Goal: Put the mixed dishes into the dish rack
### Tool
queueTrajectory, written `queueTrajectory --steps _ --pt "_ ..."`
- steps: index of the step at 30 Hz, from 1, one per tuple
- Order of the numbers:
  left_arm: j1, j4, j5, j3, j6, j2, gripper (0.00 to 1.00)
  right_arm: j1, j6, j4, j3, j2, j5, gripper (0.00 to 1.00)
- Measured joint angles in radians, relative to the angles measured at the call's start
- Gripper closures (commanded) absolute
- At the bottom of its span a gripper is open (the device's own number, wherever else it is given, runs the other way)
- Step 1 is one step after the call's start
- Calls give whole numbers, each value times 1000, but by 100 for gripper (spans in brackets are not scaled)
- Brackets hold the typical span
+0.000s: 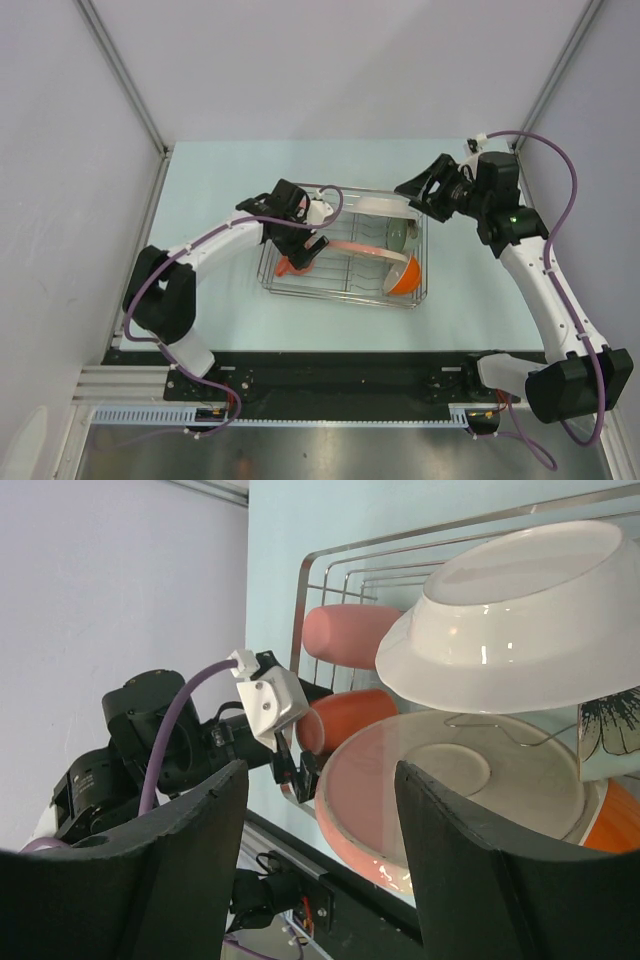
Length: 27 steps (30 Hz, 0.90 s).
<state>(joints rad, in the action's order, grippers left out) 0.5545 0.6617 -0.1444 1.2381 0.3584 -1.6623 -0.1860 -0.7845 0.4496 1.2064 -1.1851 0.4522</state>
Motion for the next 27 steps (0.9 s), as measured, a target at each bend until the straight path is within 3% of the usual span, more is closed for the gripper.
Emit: queueTrajectory --steps 14,27 --pt "2 42 2 -25 0 16 0 -39 1 -12 -14 2 -13 35" --pt "6 137 8 52 2 133 0 -54 28 -21 -14 2 -35 33"
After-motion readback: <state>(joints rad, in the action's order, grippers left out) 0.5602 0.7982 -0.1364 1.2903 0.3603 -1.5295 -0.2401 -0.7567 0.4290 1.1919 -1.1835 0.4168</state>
